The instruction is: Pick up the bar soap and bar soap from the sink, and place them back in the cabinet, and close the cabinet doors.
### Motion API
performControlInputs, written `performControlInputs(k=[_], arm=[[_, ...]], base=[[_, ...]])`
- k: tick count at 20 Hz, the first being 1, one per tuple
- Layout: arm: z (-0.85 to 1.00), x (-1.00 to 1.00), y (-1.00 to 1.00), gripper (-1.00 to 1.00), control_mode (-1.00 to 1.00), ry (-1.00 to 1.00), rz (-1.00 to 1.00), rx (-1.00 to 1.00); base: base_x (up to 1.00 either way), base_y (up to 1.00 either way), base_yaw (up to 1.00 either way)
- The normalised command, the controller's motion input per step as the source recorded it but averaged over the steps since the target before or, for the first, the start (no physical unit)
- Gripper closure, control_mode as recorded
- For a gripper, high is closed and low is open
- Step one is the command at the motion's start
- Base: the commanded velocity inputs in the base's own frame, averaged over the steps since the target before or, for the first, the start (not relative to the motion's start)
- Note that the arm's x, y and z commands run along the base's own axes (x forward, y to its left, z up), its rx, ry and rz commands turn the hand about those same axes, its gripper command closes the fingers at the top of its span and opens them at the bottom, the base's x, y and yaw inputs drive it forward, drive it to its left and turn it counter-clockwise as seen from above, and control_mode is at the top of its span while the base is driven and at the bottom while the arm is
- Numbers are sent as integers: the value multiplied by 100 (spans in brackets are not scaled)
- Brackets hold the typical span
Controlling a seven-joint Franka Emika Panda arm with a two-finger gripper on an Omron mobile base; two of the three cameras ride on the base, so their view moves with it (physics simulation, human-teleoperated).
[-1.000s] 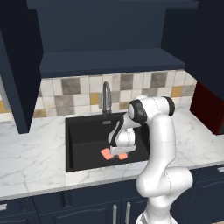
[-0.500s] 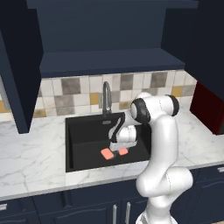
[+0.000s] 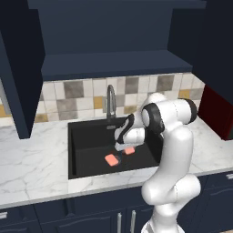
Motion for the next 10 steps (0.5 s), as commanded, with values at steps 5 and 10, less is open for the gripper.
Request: performControlInputs(k=[5,10], arm=[[38,-38,-7,100,-100,-13,0,0],[54,-40,-5,100,-100,-12,0,0]], base=[[0,0,0],[0,0,0]])
